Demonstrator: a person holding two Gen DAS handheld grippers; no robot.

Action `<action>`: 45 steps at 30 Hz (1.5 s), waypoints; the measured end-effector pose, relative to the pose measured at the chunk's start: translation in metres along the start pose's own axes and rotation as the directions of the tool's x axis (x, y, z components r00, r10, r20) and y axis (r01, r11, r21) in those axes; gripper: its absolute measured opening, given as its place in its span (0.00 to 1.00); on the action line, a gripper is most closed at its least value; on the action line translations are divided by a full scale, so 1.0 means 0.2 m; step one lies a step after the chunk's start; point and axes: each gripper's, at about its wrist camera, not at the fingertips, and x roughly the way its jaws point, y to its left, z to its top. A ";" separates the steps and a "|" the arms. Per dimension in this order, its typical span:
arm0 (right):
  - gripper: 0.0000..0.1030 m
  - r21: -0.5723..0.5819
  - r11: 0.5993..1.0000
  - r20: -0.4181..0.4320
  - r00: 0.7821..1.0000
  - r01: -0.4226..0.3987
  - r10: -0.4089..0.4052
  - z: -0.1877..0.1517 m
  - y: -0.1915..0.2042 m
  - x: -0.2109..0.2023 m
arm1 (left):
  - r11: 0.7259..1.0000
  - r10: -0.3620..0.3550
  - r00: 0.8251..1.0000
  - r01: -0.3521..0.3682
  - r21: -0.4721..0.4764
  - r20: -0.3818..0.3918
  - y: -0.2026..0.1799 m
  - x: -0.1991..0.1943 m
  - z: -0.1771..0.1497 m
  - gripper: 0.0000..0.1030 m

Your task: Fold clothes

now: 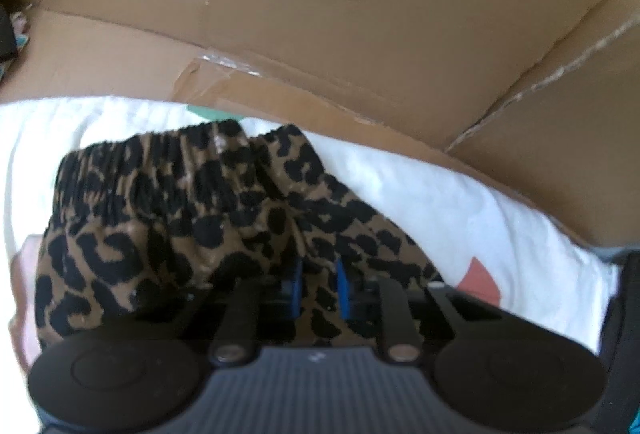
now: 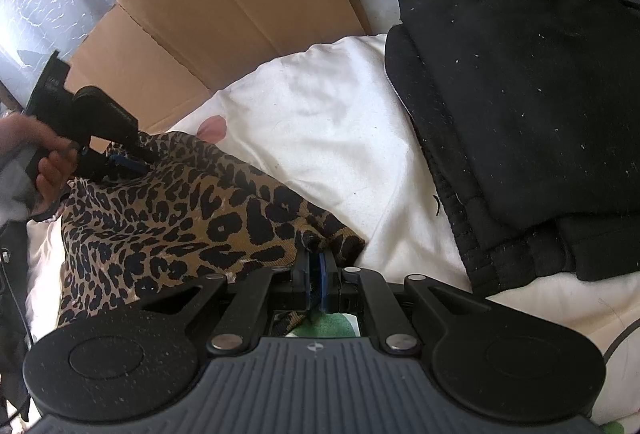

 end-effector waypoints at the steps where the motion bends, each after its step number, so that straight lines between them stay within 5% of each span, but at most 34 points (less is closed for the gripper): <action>1: 0.03 -0.001 1.000 0.000 1.000 0.000 0.000 0.00 0.00 0.00 | 1.000 -0.017 1.000 0.018 -0.004 0.013 0.02 -0.01 -0.01 0.18; 13: 0.03 0.014 1.000 0.003 1.000 0.006 -0.006 0.00 0.00 0.00 | 0.991 -0.100 0.995 0.098 -0.094 -0.012 0.14 0.01 -0.02 0.01; 26: 0.02 -0.016 1.000 0.060 0.998 0.000 0.001 0.02 0.02 -0.10 | 0.964 -0.244 0.967 0.249 -0.089 0.071 0.05 -0.23 0.11 0.00; 45: 0.02 0.027 0.997 0.018 0.998 0.067 -0.067 0.03 -0.05 -0.04 | 0.964 -0.248 0.969 0.248 -0.090 0.020 0.01 -0.04 0.13 0.00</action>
